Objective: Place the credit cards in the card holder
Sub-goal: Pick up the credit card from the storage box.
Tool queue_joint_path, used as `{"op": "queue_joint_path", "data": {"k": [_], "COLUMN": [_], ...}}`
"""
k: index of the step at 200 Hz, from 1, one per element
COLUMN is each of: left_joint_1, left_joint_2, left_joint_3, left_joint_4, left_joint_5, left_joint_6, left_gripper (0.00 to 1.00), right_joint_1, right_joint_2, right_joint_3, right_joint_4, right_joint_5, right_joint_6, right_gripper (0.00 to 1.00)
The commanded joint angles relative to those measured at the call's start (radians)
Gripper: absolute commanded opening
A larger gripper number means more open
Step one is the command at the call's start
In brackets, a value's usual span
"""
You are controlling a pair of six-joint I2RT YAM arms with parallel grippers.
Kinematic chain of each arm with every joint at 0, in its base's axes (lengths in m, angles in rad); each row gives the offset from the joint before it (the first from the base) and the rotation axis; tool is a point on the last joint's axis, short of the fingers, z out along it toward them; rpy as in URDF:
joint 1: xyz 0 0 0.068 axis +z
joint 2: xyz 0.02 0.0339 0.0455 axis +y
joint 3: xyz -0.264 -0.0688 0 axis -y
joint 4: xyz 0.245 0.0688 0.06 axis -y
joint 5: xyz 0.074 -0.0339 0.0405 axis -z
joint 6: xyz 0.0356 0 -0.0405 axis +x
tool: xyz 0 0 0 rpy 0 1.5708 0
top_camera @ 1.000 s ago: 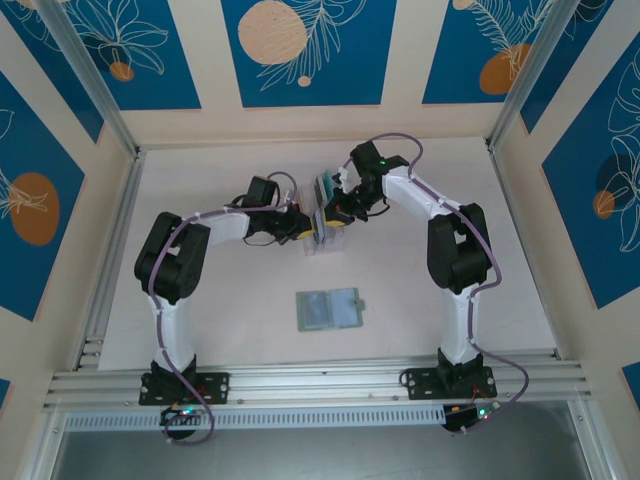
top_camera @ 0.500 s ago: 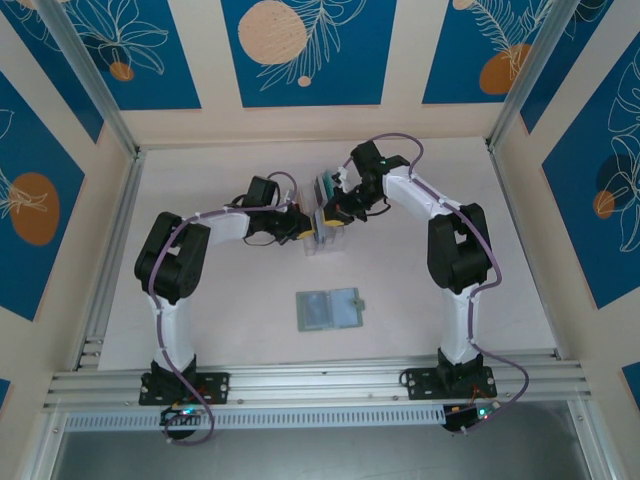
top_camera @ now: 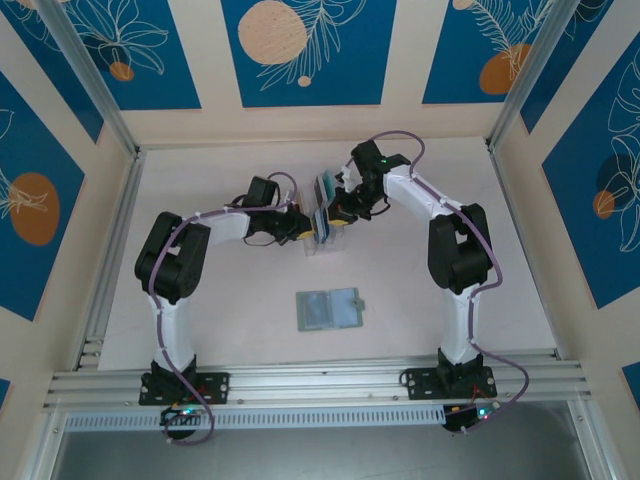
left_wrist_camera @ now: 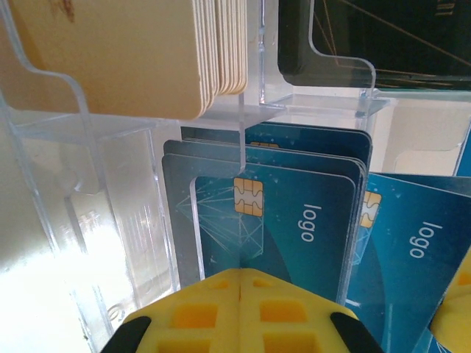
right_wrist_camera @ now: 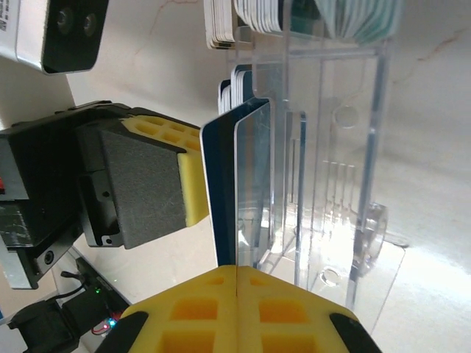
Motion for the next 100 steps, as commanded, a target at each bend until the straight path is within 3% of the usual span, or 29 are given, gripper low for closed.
{"op": "queue_joint_path", "data": {"k": [1, 100], "left_joint_1": [-0.002, 0.034], "left_joint_2": [-0.025, -0.135], "left_joint_3": [0.008, -0.030], "left_joint_4": [-0.012, -0.017], "left_joint_5": [0.013, 0.041], "left_joint_6": [0.002, 0.003], "left_gripper": [0.03, 0.03], "right_joint_1": [-0.001, 0.014], "right_joint_2": [-0.053, -0.096], "right_joint_3": [0.026, 0.056], "right_joint_4": [-0.036, -0.063], "right_joint_5": [0.026, 0.097], "right_joint_6": [0.007, 0.005], "right_gripper": [0.00, 0.00]}}
